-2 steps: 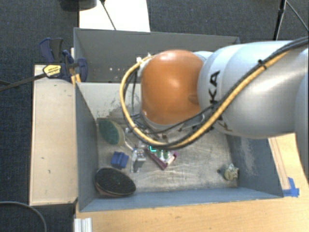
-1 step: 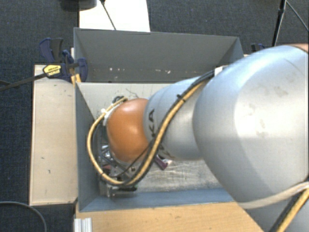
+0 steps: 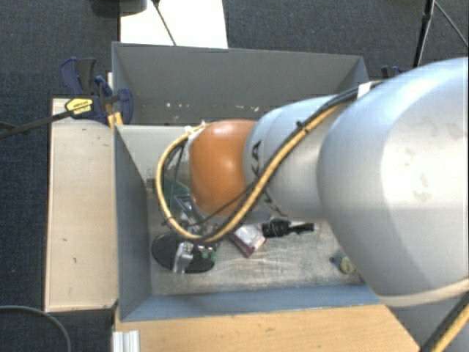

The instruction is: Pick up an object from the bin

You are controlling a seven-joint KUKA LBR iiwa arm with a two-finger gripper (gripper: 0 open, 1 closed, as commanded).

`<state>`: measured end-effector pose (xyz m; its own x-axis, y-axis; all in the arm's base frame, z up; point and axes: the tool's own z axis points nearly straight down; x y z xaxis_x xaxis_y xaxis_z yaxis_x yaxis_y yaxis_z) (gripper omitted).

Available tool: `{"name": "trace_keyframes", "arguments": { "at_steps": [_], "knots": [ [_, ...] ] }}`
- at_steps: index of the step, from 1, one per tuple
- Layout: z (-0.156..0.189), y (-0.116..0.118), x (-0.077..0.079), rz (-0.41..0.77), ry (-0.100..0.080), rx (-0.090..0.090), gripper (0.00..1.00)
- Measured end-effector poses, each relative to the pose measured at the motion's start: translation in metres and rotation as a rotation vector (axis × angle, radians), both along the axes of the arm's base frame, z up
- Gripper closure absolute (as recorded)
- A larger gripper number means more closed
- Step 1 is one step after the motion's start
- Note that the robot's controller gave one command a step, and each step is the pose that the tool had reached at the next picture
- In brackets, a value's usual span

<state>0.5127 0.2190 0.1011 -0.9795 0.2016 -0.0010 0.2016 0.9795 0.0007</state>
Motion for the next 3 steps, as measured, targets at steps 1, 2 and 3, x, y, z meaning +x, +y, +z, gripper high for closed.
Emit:
{"name": "trace_keyframes", "arguments": {
  "at_steps": [1,2,3],
  "knots": [
    [0.004,0.021,0.040,-0.160,0.023,-0.005,0.00],
    [-0.029,0.022,0.060,-0.373,0.034,-0.010,0.00],
    [-0.028,-0.007,0.012,-0.272,-0.005,0.005,0.00]
  ]
}}
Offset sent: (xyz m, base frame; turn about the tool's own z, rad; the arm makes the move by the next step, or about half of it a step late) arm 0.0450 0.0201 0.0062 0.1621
